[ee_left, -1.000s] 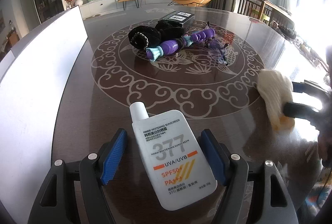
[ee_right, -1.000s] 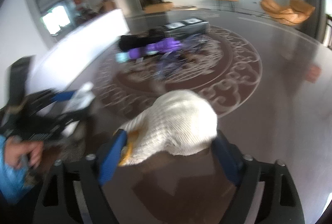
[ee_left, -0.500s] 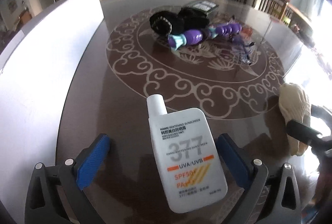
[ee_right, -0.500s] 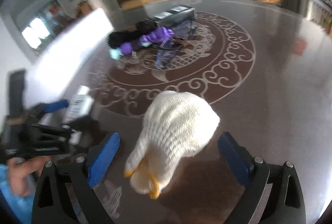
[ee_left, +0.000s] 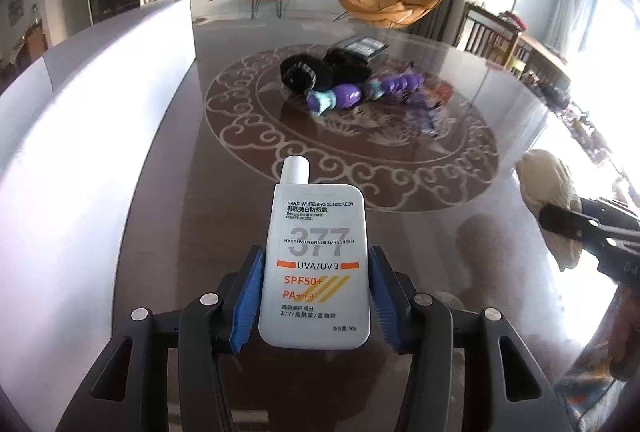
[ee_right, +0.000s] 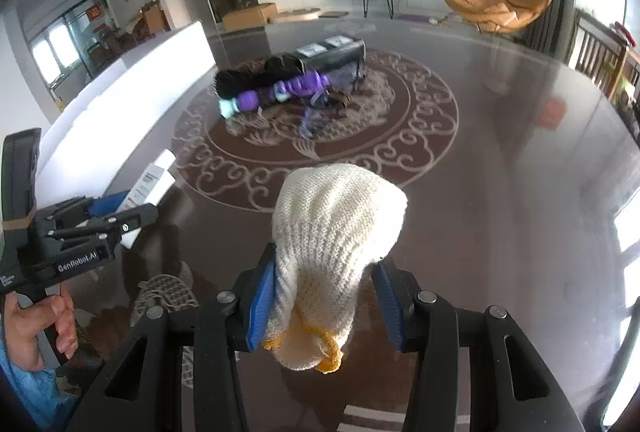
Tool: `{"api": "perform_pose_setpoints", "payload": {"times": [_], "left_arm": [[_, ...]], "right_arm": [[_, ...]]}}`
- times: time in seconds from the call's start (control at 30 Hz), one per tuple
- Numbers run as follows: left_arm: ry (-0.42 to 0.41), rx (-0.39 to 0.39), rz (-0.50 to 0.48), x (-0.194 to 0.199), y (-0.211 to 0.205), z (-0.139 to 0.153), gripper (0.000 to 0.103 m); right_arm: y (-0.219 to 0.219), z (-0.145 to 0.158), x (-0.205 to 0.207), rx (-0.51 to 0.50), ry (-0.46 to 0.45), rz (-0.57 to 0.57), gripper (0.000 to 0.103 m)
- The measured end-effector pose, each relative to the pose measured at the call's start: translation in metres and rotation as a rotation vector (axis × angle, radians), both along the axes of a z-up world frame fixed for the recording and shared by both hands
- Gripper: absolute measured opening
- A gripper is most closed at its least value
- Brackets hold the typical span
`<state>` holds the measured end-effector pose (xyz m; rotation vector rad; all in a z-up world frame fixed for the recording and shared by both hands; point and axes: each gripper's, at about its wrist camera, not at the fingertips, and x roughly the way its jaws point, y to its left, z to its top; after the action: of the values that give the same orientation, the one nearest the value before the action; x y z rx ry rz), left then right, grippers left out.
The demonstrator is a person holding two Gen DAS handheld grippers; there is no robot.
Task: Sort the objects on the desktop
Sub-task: 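Carry both items over the cardboard bin and open both grippers to drop them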
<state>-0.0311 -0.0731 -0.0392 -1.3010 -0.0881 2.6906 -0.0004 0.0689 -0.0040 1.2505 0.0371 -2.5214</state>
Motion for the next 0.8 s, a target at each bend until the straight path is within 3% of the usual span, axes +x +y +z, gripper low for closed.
{"api": "perform_pose_setpoints", "payload": {"times": [0.2, 0.3, 0.43, 0.6, 0.7, 0.8], "left_arm": [[0.114, 0.073, 0.035, 0.028, -0.026, 0.062, 0.051], [0.171, 0.073, 0.088, 0.037, -0.062, 0.094, 0.051], [0.189, 0.078, 0.212, 0.045, -0.140, 0.119, 0.051], [0.106, -0.007, 0.359, 0.039, -0.236, 0.109, 0.051], [0.035, -0.049, 0.401, 0.030, -0.267, 0.093, 0.051], [-0.084, -0.077, 0.448, 0.021, -0.284, 0.075, 0.051]], "right_arm": [[-0.037, 0.032, -0.004, -0.066, 0.021, 0.073, 0.047], [-0.077, 0.048, -0.006, -0.108, 0.032, 0.145, 0.047], [-0.160, 0.073, -0.001, -0.171, 0.051, 0.293, 0.047], [-0.280, 0.085, 0.018, -0.204, 0.051, 0.521, 0.047], [-0.328, 0.075, 0.023, -0.179, 0.028, 0.599, 0.047], [-0.359, 0.056, 0.019, -0.169, -0.050, 0.621, 0.053]]}}
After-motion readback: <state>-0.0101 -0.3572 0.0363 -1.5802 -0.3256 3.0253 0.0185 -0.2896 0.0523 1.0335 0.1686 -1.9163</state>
